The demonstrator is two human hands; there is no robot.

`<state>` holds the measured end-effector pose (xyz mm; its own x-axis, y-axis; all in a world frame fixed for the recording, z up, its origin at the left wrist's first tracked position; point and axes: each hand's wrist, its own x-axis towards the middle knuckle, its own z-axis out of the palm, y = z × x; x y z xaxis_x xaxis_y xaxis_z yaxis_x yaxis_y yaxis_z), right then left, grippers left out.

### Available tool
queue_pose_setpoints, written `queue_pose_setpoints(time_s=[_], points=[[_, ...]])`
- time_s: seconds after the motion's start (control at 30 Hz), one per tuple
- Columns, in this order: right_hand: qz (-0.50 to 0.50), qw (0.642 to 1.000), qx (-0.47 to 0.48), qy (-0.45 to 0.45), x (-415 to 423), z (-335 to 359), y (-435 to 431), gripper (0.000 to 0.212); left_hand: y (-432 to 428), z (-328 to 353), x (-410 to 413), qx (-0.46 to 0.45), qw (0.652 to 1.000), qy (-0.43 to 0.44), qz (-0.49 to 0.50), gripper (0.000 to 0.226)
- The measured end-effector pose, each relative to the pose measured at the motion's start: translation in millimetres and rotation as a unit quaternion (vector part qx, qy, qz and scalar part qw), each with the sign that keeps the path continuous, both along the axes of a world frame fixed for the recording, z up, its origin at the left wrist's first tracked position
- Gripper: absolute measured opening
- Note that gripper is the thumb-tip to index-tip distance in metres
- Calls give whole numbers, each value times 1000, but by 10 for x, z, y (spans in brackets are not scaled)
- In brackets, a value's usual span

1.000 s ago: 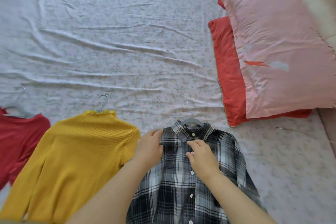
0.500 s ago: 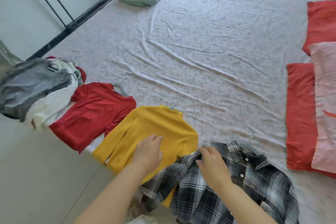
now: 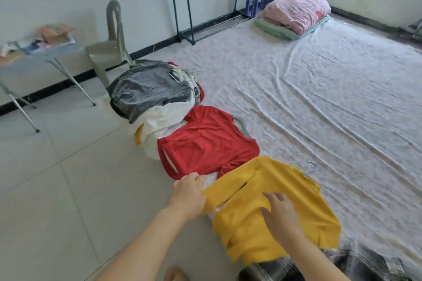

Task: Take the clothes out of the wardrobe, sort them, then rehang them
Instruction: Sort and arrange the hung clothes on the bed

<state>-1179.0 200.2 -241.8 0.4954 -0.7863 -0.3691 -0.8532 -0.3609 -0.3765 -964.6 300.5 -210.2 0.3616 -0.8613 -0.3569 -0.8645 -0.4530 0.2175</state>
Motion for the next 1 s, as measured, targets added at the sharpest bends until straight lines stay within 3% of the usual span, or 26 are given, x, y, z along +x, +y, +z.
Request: queue_pose_setpoints(time_s=[0.43,0.73,1.0], points=[[78,996,-6,-42,2540,-30,31,47,412,55,2229,-14,994,31,100,52],[98,994,20,-32,4092,-212,-727,47,-230,45,3723,41,991,21,129,48],[86,996,23,-14,5113,-130,-1427,47,-1023,108,4784,37,995,22,84,52]])
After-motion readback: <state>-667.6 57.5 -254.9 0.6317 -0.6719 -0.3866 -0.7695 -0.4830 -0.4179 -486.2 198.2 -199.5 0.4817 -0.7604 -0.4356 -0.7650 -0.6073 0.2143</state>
